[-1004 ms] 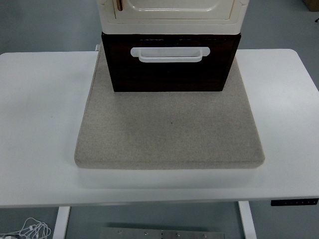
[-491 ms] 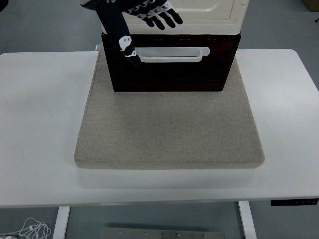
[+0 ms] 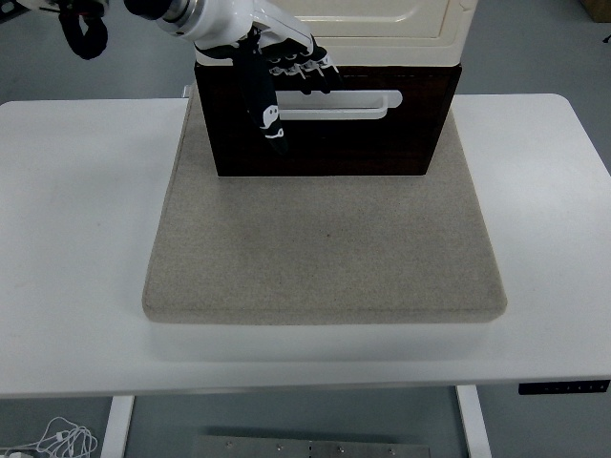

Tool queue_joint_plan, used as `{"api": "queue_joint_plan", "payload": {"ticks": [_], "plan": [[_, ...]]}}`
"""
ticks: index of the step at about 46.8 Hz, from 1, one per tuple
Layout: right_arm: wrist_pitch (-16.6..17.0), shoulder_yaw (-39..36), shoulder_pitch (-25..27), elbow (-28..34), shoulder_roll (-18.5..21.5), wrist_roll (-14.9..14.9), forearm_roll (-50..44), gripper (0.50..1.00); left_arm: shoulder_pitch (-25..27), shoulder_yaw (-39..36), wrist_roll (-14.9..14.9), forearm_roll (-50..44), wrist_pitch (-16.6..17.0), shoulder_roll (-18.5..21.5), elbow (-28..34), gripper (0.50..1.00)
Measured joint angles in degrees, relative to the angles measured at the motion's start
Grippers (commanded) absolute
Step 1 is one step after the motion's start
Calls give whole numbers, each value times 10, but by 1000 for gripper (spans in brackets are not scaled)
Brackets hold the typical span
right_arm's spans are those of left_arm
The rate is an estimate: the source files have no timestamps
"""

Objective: Open the drawer under the combination cabinet

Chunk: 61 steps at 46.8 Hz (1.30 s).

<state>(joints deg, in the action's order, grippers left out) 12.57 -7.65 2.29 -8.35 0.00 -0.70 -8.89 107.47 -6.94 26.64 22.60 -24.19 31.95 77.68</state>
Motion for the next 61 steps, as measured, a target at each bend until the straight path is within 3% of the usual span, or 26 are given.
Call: {"api": "queue_joint_plan", "payload": {"ticks": [9, 27, 61], "plan": [[0, 0, 0, 0, 0, 0, 0, 926, -3, 0, 18, -1, 15, -31, -20, 1000], [0, 0, 0, 0, 0, 0, 0, 926, -29, -1, 39, -10, 86, -70, -42, 1000], [0, 0, 0, 0, 0, 0, 0, 926, -63, -9, 38, -8, 115, -109, -91, 1000]]}}
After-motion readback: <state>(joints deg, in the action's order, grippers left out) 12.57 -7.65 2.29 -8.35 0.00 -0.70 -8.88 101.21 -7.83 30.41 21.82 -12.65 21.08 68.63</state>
